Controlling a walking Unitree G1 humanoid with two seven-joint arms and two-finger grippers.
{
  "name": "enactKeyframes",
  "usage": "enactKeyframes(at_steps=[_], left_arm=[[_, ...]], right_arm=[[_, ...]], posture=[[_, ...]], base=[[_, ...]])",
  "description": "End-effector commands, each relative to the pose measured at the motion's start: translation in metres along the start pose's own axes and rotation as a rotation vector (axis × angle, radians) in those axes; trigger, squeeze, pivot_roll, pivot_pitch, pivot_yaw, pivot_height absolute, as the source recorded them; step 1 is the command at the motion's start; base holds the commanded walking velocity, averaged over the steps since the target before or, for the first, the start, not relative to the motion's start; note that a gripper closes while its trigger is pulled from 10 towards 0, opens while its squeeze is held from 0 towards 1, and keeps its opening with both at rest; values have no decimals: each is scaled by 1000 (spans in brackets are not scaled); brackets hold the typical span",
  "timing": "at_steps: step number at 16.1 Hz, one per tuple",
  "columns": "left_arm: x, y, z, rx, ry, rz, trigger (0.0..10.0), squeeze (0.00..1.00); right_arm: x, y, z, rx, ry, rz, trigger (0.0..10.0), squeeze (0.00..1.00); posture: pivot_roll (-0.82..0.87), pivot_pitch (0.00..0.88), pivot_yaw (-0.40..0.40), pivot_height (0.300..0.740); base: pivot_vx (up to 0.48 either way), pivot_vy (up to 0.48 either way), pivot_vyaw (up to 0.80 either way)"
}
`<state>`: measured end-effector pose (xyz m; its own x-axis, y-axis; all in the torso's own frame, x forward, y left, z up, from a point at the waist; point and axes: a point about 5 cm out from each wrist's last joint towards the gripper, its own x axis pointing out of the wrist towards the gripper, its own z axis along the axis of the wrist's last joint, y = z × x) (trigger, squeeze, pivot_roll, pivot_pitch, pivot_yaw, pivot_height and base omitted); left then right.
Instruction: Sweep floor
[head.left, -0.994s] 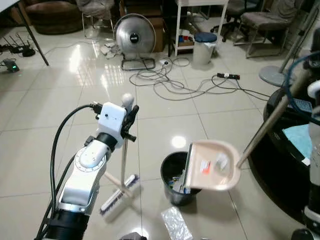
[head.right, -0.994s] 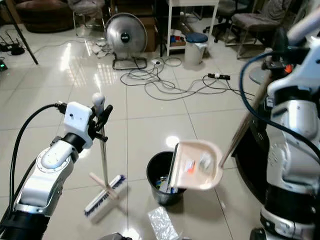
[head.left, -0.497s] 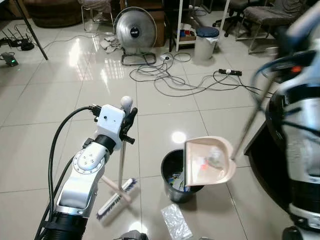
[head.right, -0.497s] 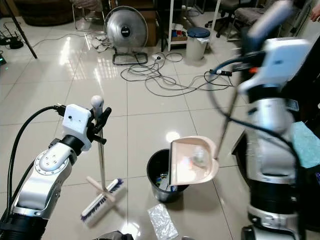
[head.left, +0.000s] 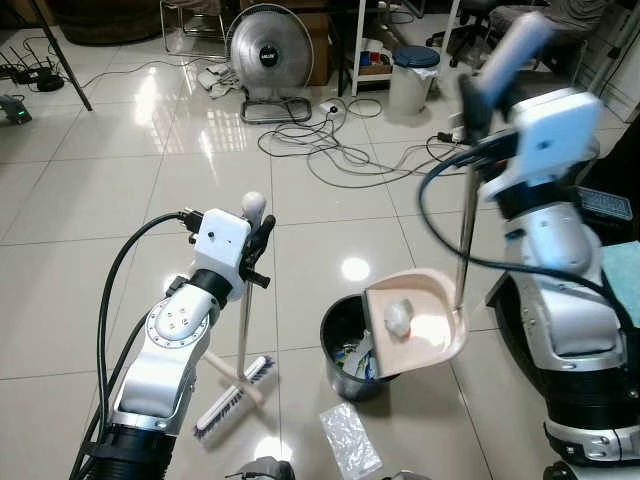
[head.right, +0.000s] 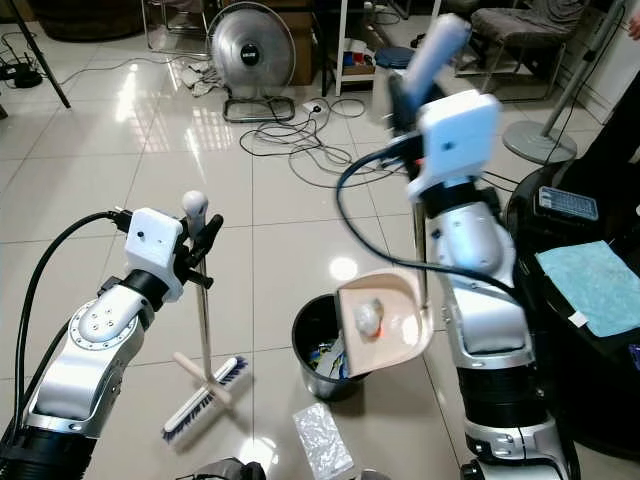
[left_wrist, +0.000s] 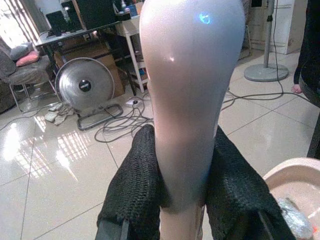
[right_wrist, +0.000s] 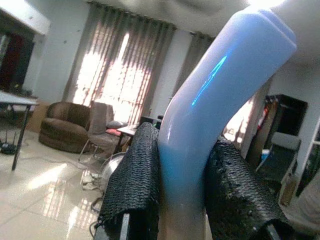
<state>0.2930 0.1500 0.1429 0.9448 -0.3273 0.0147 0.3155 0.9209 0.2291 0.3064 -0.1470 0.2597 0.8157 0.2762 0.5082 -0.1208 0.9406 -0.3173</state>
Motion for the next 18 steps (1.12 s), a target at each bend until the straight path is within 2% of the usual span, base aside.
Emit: enactKeyframes(at_steps=[1,2,8,12,18], left_arm=[[1,1,12,27,-44,-2,10000,0],[1,0,12,25,-44,-3,10000,0],[1,-2,11,21,-45,-12,10000,0],[2,-3,11,18,-46,-18,10000,0],[2,-3,12,17,-48,-22,10000,0]], right_arm=[[1,0,10,-50,-51,21,10000,0],[0,1,8,-76,-40,31,10000,0],[2,-4,2,-60,15,13,10000,0],[8,5,-5,-34,112,69,10000,0],[9,-1,-10,-38,202,58,10000,0]], posture=[[-30,93,17,740],[-30,91,14,740],[-32,75,12,740],[-29,66,10,740],[-33,64,15,740]], base=[[0,0,0],[0,0,0],[0,0,0],[0,0,0],[0,0,0]])
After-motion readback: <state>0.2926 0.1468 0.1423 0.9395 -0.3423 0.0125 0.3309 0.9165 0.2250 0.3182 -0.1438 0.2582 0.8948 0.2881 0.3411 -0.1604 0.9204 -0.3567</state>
